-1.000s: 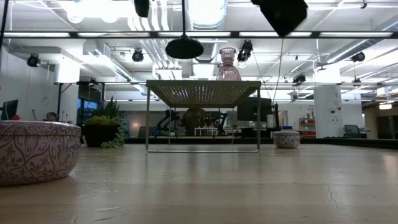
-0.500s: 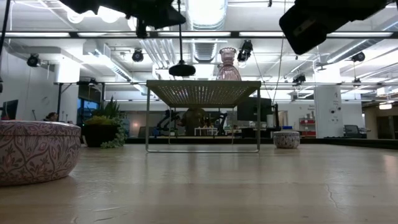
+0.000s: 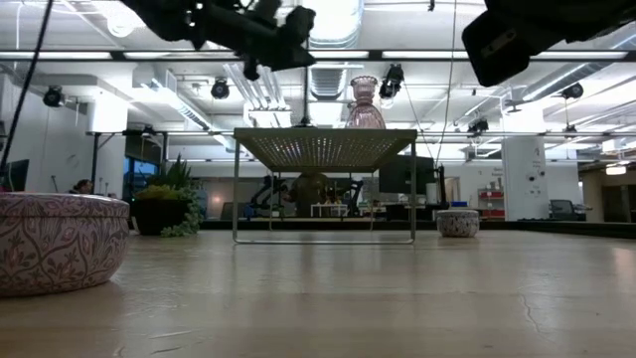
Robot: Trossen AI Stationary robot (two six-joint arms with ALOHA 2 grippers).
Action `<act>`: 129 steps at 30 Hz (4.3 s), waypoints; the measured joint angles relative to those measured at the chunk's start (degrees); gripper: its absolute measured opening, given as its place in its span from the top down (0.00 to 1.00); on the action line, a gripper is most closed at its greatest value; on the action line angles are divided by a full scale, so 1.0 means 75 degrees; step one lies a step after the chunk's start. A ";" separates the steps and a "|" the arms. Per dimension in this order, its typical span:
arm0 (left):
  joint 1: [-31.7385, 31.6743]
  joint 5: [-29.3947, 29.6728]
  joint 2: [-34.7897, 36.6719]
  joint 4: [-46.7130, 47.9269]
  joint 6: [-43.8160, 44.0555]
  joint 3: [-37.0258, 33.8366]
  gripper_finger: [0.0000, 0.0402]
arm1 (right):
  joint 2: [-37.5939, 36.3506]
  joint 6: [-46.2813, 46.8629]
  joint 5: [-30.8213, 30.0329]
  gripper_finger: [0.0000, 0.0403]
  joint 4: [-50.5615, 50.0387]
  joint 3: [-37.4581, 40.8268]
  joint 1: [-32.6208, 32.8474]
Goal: Pick & Place candle stick holders
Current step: Put the bottom right black candle holder on the shelf, then put the top black candle holder on the shelf aligned with the other black candle holder
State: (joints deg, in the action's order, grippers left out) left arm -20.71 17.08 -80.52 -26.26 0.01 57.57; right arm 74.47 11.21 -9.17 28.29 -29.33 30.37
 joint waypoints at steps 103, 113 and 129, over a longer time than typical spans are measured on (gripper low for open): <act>-0.1038 -0.0798 -0.2168 -0.0740 0.0348 0.1170 0.71 | -0.1957 0.0250 -0.0394 0.98 0.0128 0.1368 -0.0050; -0.0944 -0.0941 -0.1394 0.0481 0.0073 0.1170 0.62 | -0.1957 0.0253 -0.0394 0.98 0.0146 0.1368 -0.0050; 0.0000 -0.1146 -0.0058 0.3023 -0.0068 0.1167 0.62 | -0.1957 0.0305 -0.0436 0.98 0.0152 0.1368 -0.0055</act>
State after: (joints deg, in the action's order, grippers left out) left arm -20.71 8.48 -80.96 -3.59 -0.50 66.32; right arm 59.79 13.50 -12.44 29.43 -19.07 29.95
